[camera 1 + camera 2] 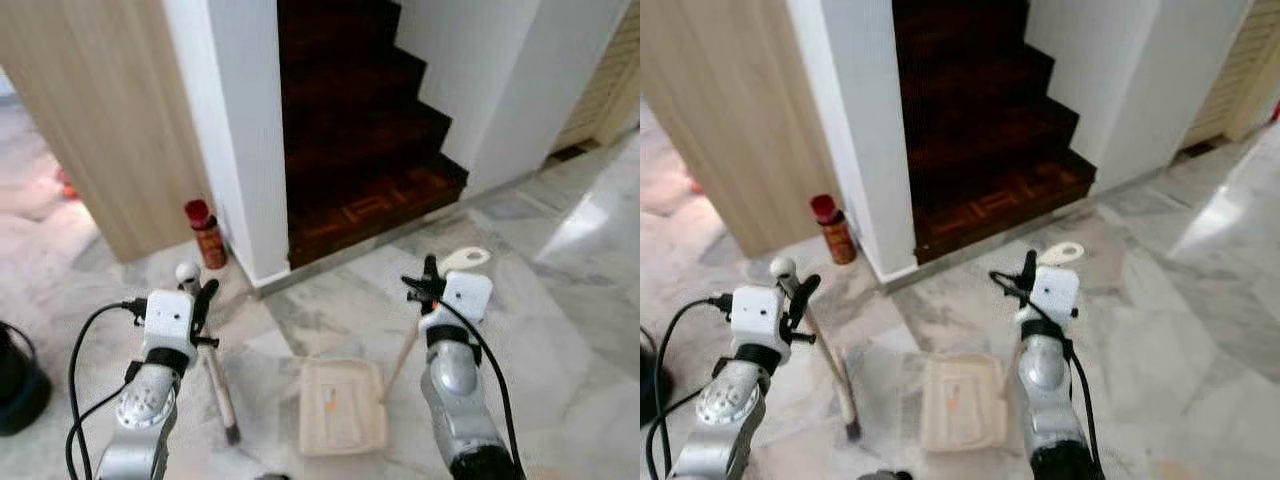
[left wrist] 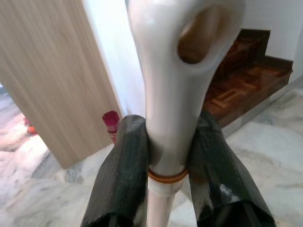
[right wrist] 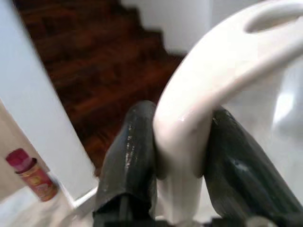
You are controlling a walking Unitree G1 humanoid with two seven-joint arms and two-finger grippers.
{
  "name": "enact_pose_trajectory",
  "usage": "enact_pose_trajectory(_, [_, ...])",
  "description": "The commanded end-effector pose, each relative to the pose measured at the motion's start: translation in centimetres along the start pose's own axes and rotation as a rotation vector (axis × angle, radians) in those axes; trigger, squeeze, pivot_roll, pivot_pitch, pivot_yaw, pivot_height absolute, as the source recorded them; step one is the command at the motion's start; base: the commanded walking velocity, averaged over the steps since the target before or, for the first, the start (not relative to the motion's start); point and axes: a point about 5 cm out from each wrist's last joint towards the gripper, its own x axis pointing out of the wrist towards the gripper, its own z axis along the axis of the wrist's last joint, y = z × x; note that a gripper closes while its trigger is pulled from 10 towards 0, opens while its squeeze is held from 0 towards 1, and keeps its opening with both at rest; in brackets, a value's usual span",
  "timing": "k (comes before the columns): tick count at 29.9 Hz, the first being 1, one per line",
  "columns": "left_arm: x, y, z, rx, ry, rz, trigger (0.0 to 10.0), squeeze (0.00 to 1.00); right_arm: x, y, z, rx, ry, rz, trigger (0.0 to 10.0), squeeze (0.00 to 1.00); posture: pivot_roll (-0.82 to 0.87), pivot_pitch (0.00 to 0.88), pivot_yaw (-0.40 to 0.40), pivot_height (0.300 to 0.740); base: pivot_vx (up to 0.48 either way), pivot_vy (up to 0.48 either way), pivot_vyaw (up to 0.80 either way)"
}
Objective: Sweep floor
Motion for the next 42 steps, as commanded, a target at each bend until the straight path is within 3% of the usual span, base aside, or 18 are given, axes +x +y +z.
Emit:
enact_pose_trajectory(1, [0.1,0.3,1.1,0.011,-0.042,0.007,10.0,0.00,0.3,-0.4,0.0,0.100,0.027,-0.052,10.0,0.00,0.18,0.054,-0.012,0.740,0.000,0.000,0.00])
enact_pose_trajectory(4, [0.0,0.4,1.0,0.012,-0.040,0.008,10.0,0.00,0.4,-0.8,-0.2,0.141,0.054,-0.078,10.0,0.00,0.18,0.056,-0.011,0.740,0.000,0.000,0.00])
enact_pose_trajectory(13, [0.1,0.5,1.1,0.014,-0.042,0.005,10.0,0.00,0.3,-1.9,-2.3,0.447,0.226,-0.206,10.0,0.00,0.19,0.058,-0.006,0.740,0.000,0.000,0.00])
enact_pose_trajectory(19, [0.1,0.5,1.1,0.017,-0.038,0.003,10.0,0.00,0.3,-1.9,-2.7,0.466,0.254,-0.202,10.0,0.00,0.19,0.056,-0.005,0.740,0.000,0.000,0.00])
enact_pose_trajectory(23, [0.0,0.6,1.1,0.026,-0.037,0.001,10.0,0.00,0.5,-1.6,-2.2,0.386,0.224,-0.154,10.0,0.00,0.19,0.057,-0.005,0.740,0.000,0.000,0.00])
enact_pose_trajectory(24, [-0.1,0.5,1.0,0.032,-0.035,-0.002,10.0,0.00,0.6,-1.4,-1.6,0.287,0.184,-0.115,10.0,0.00,0.19,0.056,-0.005,0.740,0.000,0.000,0.00])
enact_pose_trajectory(27, [-0.2,0.5,1.0,0.037,-0.032,-0.008,10.0,0.00,0.8,-0.8,-0.7,0.166,0.113,-0.051,10.0,0.00,0.19,0.056,-0.005,0.740,0.000,0.000,0.00])
enact_pose_trajectory(37, [-0.7,0.2,0.8,0.033,-0.035,-0.019,10.0,0.00,0.8,-0.2,0.0,0.043,0.041,0.010,10.0,0.00,0.19,0.055,-0.008,0.740,0.000,0.000,0.00])
enact_pose_trajectory(42, [-0.7,0.0,0.8,0.024,-0.035,-0.020,10.0,0.00,0.9,0.2,0.5,-0.079,-0.013,0.078,10.0,0.00,0.19,0.048,-0.010,0.740,0.000,0.000,0.00])
